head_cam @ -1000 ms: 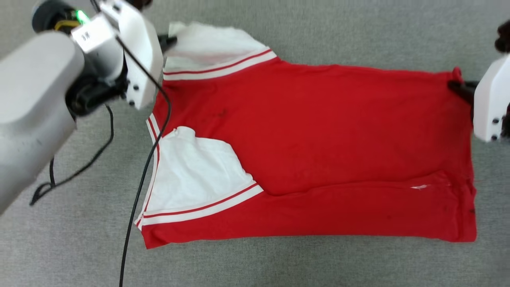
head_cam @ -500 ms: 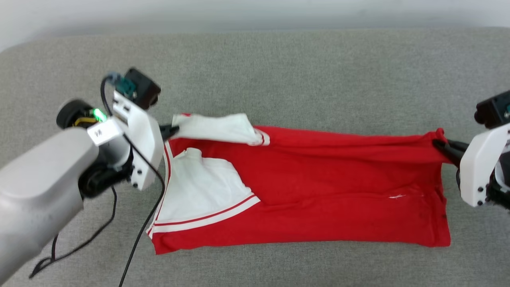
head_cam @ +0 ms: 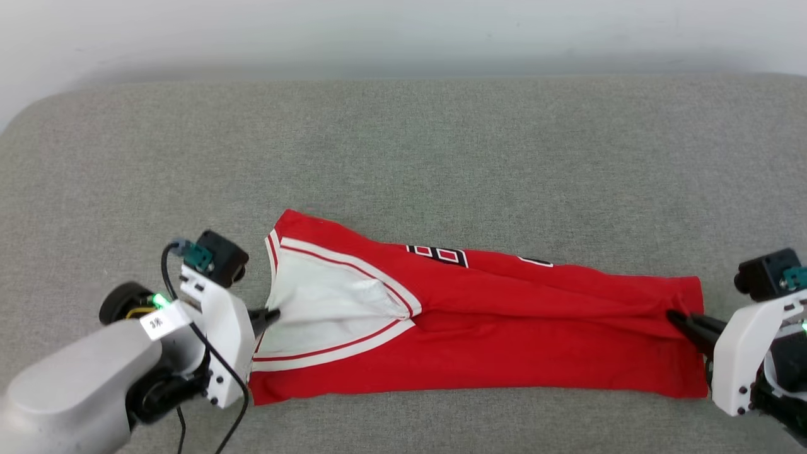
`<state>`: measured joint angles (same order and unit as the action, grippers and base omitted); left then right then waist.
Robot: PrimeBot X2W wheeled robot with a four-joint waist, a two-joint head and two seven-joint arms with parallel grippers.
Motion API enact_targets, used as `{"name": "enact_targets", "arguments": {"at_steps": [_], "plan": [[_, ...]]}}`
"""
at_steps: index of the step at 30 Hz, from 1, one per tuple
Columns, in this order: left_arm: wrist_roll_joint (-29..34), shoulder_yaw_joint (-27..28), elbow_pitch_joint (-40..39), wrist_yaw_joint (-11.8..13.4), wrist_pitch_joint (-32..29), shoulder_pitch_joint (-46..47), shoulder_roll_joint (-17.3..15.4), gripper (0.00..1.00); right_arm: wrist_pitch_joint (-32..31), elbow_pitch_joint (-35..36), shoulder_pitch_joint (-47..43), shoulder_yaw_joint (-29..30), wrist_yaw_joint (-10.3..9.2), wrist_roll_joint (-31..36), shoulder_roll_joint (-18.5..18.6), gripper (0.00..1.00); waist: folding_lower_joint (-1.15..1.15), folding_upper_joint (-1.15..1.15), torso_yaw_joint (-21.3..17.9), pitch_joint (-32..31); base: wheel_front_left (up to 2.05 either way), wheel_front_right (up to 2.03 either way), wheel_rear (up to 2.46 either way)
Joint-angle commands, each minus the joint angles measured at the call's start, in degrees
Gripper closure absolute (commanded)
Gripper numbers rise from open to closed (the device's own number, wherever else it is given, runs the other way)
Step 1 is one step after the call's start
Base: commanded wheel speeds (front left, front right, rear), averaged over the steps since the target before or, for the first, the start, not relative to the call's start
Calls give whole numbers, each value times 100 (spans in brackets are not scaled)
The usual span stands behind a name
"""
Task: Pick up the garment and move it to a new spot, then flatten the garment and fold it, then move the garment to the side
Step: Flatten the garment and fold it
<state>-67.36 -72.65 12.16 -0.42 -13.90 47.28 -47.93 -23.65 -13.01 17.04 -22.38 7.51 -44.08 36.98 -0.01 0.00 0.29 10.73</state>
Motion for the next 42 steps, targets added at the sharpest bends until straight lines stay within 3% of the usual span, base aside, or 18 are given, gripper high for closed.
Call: {"name": "enact_targets", "arguments": {"at_steps": [1, 9, 10, 11, 12, 13, 17, 22, 26, 30, 35, 42], "plan": [[-63, -17, -12, 30, 37, -129, 12, 100, 62, -34, -97, 7, -5, -11, -36, 100, 1, 0, -2, 25, 0, 0, 0], [-45, -24, 340, 7, 135, -399, 168, 100, 278, -432, -275, -96, -6, 20, -260, 100, 1, 0, -13, 154, 0, 0, 0], [-56, 2, 385, 14, 193, -416, 196, 100, 290, -482, -268, -95, -6, -31, -301, 69, 1, 0, -15, 147, 0, 0, 0], [-109, 40, 428, 28, 260, -462, 231, 87, 306, -508, -249, -88, -5, -60, -331, 28, 1, 0, -24, 126, 0, 0, 0], [-119, 58, 459, 45, 354, -499, 253, 43, 346, -505, -216, -82, -5, -60, -328, 0, 1, 0, -37, 98, 0, 0, 0], [-86, 92, 504, 85, 465, -520, 267, 0, 373, -490, -188, -73, -6, -55, -305, 0, 1, 0, -45, 66, 0, 0, 0], [106, 161, 600, 261, 959, -621, 283, 0, 449, -234, -172, 0, -5, -161, -133, 0, 1, 0, -55, -102, 0, 0, 0], [320, 380, 603, 658, 1804, -777, 275, 0, 453, 154, -256, 404, -5, -448, 149, 0, 1, 0, -35, -263, 0, 0, 0], [481, 571, 528, 1079, 2445, -879, 300, 0, 206, 198, -335, 782, -4, -691, 338, 0, 1, 0, 22, -289, 0, 0, 0], [606, 830, 431, 1339, 2799, -975, 417, 0, -365, -16, -405, 1067, -5, -1121, 389, 0, 1, 0, 128, -247, 0, 0, 0], [1118, 1314, 288, 1849, 2912, -1107, 727, 0, -876, -360, -369, 1244, -4, -1314, 237, 0, 1, 0, 278, -134, 0, 0, 0], [2290, 2567, -24, 2128, 2920, -1704, 1197, 0, -1203, -774, -401, 1316, -4, -1427, -193, 0, 1, 0, 499, 29, 0, 0, 0]]}}
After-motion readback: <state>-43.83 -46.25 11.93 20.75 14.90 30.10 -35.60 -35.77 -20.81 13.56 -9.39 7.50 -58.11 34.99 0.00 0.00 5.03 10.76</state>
